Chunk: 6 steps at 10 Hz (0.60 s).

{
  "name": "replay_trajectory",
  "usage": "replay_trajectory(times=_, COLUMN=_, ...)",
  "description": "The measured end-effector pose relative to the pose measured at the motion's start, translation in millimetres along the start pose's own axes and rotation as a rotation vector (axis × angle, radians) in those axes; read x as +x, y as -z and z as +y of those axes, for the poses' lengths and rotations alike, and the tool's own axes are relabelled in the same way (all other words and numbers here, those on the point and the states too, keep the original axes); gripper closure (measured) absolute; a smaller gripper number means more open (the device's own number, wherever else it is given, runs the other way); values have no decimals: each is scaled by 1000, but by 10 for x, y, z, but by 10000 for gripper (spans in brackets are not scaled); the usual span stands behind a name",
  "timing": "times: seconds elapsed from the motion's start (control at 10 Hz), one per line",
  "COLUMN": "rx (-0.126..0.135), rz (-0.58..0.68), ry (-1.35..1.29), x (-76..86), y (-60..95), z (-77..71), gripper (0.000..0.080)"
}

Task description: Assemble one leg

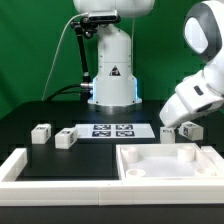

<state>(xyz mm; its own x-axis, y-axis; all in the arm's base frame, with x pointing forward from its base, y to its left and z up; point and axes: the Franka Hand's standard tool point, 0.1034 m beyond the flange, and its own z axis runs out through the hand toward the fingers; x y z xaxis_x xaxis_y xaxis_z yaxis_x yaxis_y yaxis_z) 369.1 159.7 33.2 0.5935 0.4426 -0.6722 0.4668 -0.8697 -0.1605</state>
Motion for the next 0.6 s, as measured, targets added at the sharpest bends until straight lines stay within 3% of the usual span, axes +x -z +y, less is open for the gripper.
replay_trajectory(times=0.2, rx=-7, rz=12, ry=-35, x=3, y=4, z=-8, gripper=151)
replay_trajectory(times=0.6, rx=-10, rz=54, ry=-155, x=87, y=-189, z=-118, gripper=151)
